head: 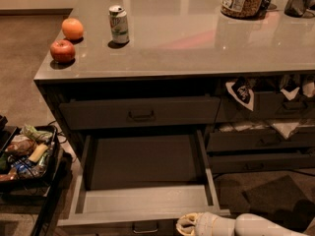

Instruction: Close middle drawer

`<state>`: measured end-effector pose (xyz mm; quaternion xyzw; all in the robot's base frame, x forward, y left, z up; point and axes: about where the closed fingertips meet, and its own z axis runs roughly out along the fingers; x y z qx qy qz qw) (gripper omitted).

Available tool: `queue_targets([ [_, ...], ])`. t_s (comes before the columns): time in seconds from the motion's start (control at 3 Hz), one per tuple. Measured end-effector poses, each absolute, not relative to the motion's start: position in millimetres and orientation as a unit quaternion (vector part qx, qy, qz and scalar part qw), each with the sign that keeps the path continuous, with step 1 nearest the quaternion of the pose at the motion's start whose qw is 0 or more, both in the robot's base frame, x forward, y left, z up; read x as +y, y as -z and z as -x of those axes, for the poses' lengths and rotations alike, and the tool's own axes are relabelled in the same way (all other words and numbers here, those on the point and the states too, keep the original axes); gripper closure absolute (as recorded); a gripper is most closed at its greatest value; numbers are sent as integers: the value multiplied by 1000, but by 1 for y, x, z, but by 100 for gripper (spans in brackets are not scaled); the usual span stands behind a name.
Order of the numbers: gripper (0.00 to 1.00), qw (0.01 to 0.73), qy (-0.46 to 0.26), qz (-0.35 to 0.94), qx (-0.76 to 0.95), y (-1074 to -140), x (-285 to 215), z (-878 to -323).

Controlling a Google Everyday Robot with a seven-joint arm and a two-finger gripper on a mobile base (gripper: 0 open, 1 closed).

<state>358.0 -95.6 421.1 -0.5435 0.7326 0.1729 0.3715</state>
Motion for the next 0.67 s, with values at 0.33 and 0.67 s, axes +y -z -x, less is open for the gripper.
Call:
queue_targets([
  [0.33,100,367,-183,541,734,-417,-95,-379],
  [0.67,100,358,-193,539,738,-411,-93,-406],
])
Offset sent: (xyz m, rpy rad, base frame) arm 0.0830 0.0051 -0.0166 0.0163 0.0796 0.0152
